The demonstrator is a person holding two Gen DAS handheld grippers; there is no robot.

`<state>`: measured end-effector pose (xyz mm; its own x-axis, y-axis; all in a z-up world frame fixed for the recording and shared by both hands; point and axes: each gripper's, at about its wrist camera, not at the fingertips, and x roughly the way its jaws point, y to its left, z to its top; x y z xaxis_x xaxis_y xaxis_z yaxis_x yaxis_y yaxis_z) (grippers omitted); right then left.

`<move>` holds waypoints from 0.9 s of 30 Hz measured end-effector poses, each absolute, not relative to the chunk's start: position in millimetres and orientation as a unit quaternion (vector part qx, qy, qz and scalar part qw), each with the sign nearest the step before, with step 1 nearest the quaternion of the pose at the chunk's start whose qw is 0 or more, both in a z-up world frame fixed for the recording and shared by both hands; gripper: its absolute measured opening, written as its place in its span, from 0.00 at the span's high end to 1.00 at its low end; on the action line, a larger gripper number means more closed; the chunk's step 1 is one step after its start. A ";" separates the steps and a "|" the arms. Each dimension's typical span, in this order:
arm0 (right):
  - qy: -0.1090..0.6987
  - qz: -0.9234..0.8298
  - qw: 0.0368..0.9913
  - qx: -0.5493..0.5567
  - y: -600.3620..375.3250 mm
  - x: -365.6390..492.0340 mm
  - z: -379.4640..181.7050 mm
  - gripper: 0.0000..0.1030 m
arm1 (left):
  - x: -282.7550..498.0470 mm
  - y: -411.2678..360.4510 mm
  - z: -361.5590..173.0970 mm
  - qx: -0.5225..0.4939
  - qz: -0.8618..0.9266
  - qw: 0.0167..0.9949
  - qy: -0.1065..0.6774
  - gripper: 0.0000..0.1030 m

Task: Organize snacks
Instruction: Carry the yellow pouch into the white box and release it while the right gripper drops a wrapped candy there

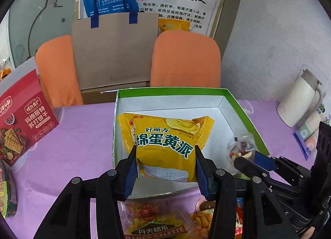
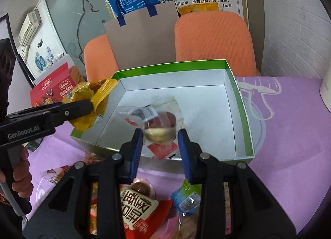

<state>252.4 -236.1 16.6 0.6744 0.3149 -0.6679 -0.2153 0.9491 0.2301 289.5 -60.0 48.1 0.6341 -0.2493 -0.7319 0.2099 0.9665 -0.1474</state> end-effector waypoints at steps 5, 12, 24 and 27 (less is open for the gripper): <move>0.357 0.137 0.923 0.037 -230.4 249.6 17.5 0.07 | 289.1 -54.7 42.5 -0.029 -0.113 0.907 0.405 0.01; 0.328 0.137 0.934 0.024 -229.5 220.8 38.3 0.00 | 267.6 -37.7 58.8 -0.040 -0.090 0.920 0.380 0.00; 0.287 0.167 0.943 0.030 -212.6 126.3 104.1 0.00 | 172.2 -7.4 115.6 -0.043 -0.079 0.944 0.318 0.00; 0.289 0.175 0.940 0.053 -211.6 105.5 118.7 0.00 | 146.3 1.6 127.7 -0.050 -0.090 0.946 0.307 0.00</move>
<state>105.5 -211.6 118.7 0.7714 0.3604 -0.5244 -0.2991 0.9328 0.2010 146.3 1.6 127.7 0.7956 -0.2009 -0.5715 0.1396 0.9788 -0.1497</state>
